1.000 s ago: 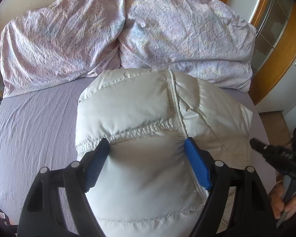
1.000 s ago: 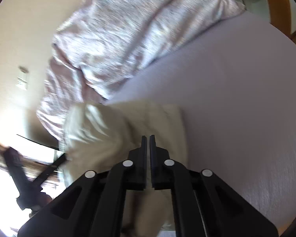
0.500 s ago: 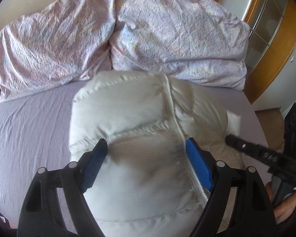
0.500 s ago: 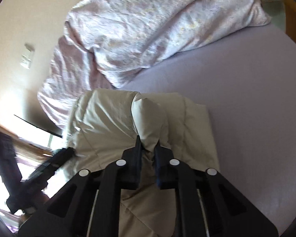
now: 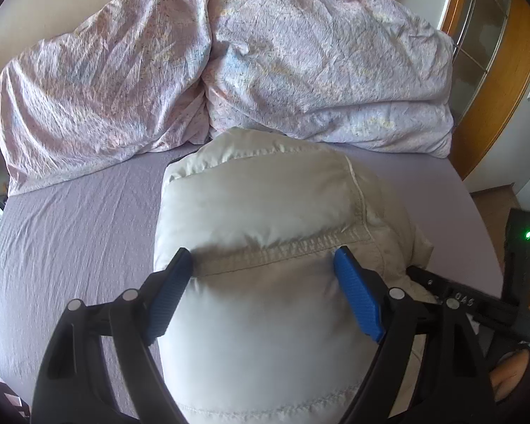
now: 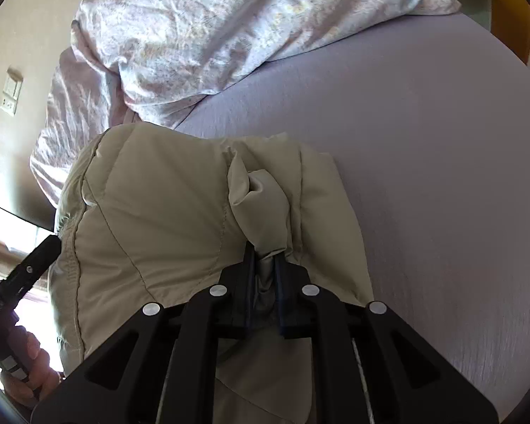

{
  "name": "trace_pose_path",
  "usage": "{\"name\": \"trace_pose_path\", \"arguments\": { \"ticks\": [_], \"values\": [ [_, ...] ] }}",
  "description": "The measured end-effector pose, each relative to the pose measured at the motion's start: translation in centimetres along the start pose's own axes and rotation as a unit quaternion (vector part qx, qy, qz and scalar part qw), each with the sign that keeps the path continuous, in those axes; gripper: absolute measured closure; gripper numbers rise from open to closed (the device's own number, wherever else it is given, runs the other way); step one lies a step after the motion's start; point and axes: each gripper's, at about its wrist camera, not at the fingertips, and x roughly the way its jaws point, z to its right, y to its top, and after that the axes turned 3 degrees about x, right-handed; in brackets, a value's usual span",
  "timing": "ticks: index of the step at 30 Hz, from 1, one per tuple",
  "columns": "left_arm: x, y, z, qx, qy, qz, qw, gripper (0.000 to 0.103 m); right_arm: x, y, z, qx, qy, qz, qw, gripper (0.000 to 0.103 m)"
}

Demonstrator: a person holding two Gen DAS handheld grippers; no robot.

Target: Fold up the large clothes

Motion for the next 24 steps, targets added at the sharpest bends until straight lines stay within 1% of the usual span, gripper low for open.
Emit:
{"name": "trace_pose_path", "arguments": {
  "ticks": [1, 2, 3, 4, 7, 8, 10, 14, 16, 20, 24],
  "values": [
    [0.1, 0.0, -0.1, 0.000, 0.001, 0.000, 1.0000, 0.021, -0.6, 0.2, -0.1, -0.003, -0.006, 0.005, 1.000, 0.086],
    [0.1, 0.0, -0.3, -0.001, 0.001, 0.000, 1.0000, 0.021, -1.3, 0.4, -0.3, -0.006, -0.015, 0.017, 1.000, 0.076],
    [0.2, 0.0, -0.5, -0.002, 0.001, -0.001, 1.0000, 0.021, -2.1, 0.6, -0.4, -0.007, -0.024, 0.033, 0.999, 0.071],
    [0.3, 0.0, -0.6, -0.005, 0.002, -0.002, 1.0000, 0.021, -2.8, 0.8, -0.4, -0.007, -0.023, 0.047, 0.999, 0.069],
    [0.5, 0.0, -1.0, -0.009, 0.002, -0.001, 1.0000, 0.020, -4.8, 1.3, -1.0, -0.007, -0.003, 0.086, 0.996, 0.069],
    [0.6, -0.1, -1.0, -0.008, 0.003, 0.000, 1.0000, 0.020, -5.3, 1.3, -1.5, -0.015, 0.006, 0.093, 0.996, 0.069],
    [0.7, -0.1, -0.9, -0.005, 0.005, 0.001, 1.0000, 0.019, -5.5, 1.2, -3.0, -0.038, 0.011, 0.100, 0.994, 0.069],
    [0.9, -0.2, -0.7, -0.002, 0.007, 0.003, 1.0000, 0.018, -4.9, 0.7, -6.2, -0.094, 0.010, 0.102, 0.990, 0.069],
    [0.9, -0.2, -0.6, 0.001, 0.009, 0.004, 1.0000, 0.018, -4.5, 0.6, -7.0, -0.108, 0.005, 0.101, 0.989, 0.069],
    [1.0, -0.3, -0.7, 0.002, 0.007, 0.004, 1.0000, 0.018, -4.0, 0.8, -7.6, -0.113, 0.000, 0.099, 0.989, 0.069],
    [1.2, -0.3, -0.8, 0.003, 0.006, 0.004, 1.0000, 0.018, -3.5, 1.2, -7.7, -0.114, -0.014, 0.103, 0.988, 0.069]
  ]
}}
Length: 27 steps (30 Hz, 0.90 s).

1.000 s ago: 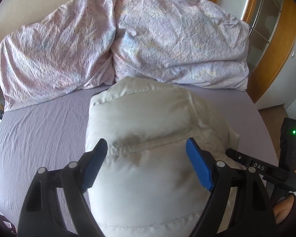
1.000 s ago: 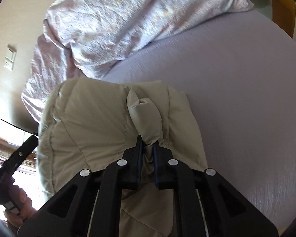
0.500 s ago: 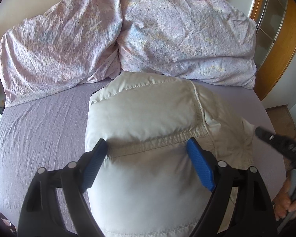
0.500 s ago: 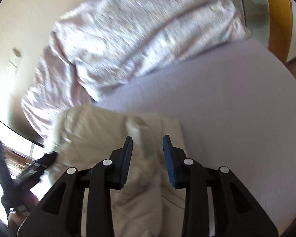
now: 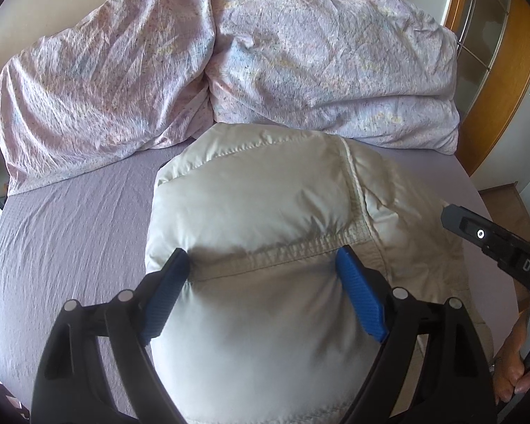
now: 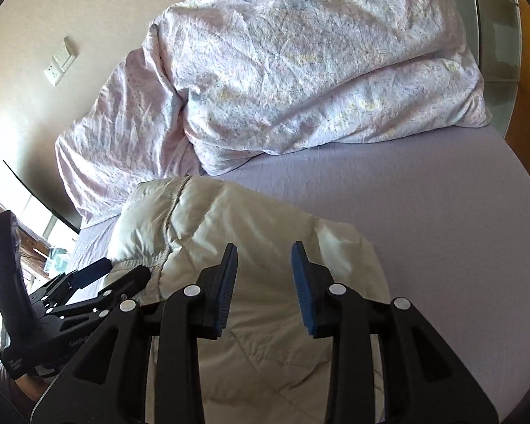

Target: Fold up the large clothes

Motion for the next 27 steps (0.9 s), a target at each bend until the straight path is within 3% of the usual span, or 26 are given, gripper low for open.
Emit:
{"name": "trace_pose_path", "arguments": {
  "ticks": [27],
  "values": [
    [2.2, -0.5, -0.5, 0.011, -0.001, 0.013, 0.9999, 0.010, 5.8, -2.8, 0.6, -0.030, -0.052, -0.029, 0.998, 0.069]
  ]
}}
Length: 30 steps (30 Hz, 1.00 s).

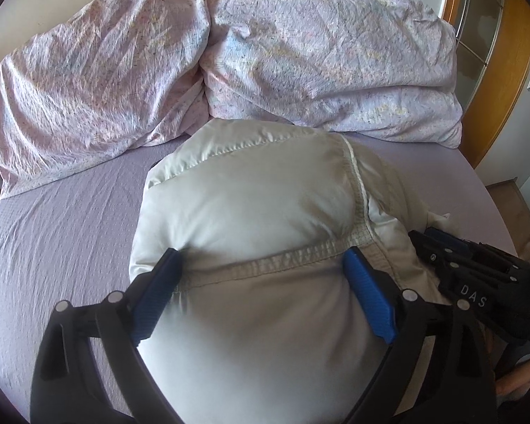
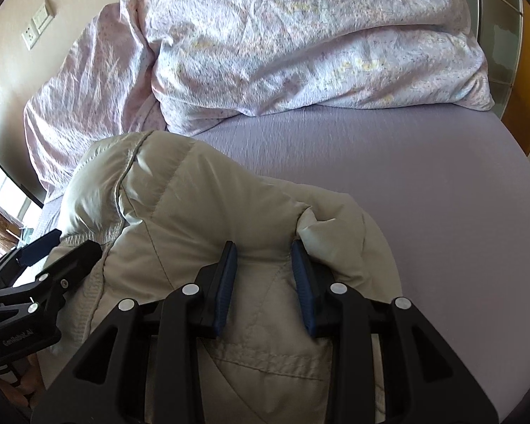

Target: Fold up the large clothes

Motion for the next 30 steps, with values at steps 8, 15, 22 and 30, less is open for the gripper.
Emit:
{"name": "trace_pose_path", "arguments": {
  "ticks": [8, 15, 22, 30],
  "values": [
    [0.8, -0.4, -0.3, -0.004, 0.005, 0.009, 0.9999, 0.006, 0.8, -0.6, -0.2, -0.012, -0.003, 0.013, 1.000, 0.069],
    [1.3, -0.6, -0.5, -0.003, 0.010, 0.014, 0.9998, 0.005, 1.4, -0.8, -0.3, -0.016, -0.004, 0.014, 1.000, 0.069],
    [1.7, -0.7, -0.6, -0.002, 0.013, 0.018, 0.9997, 0.003, 1.8, -0.9, -0.5, -0.020, -0.008, 0.017, 1.000, 0.069],
    [1.8, -0.7, -0.9, -0.001, 0.013, 0.019, 0.9997, 0.002, 2.1, -0.9, -0.4, -0.023, -0.007, 0.021, 1.000, 0.069]
  ]
}}
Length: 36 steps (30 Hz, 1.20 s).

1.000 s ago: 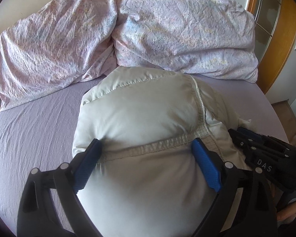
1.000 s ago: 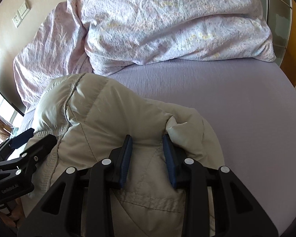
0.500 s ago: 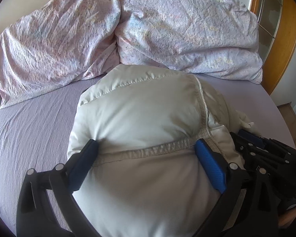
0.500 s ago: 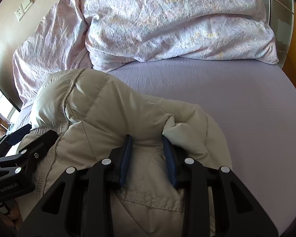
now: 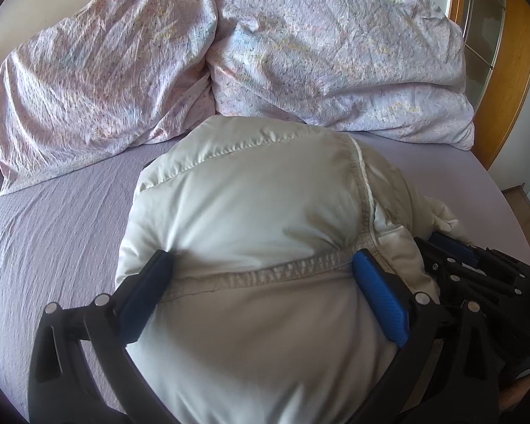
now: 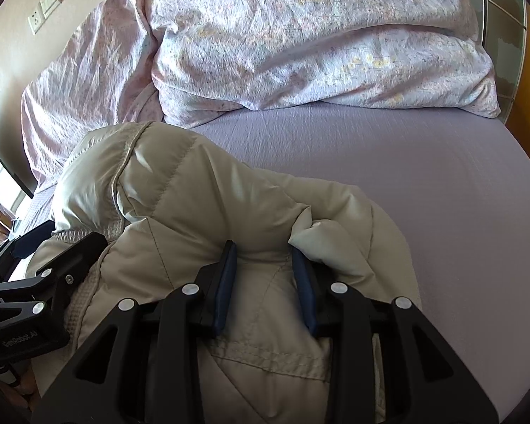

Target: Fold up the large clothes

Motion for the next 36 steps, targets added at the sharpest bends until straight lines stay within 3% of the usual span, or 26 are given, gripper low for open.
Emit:
{"name": "trace_pose_path", "arguments": {
  "ticks": [13, 20, 23, 27, 36],
  "values": [
    [0.0, 0.4, -0.2, 0.008, 0.013, 0.013, 0.9998, 0.002, -0.8, 0.3, 0.0, -0.007, -0.003, 0.013, 1.000, 0.069],
    [-3.1, 0.8, -2.0, -0.007, 0.014, 0.039, 0.9991, 0.002, -3.9, 0.0, 2.5, 0.038, 0.008, 0.062, 0.997, 0.069],
    [-2.9, 0.9, -2.8, -0.019, 0.023, 0.034, 0.9990, 0.002, -3.1, -0.6, 2.9, 0.039, 0.001, 0.051, 0.998, 0.069],
    [-1.5, 0.8, -3.7, -0.044, -0.003, 0.017, 0.9989, 0.002, -2.3, -1.2, 2.5, 0.033, -0.005, 0.051, 0.998, 0.069],
    [-0.8, 0.0, -3.4, -0.040, -0.002, 0.028, 0.9988, 0.002, -1.8, -2.2, 2.6, 0.045, 0.001, 0.056, 0.997, 0.069]
  ]
}}
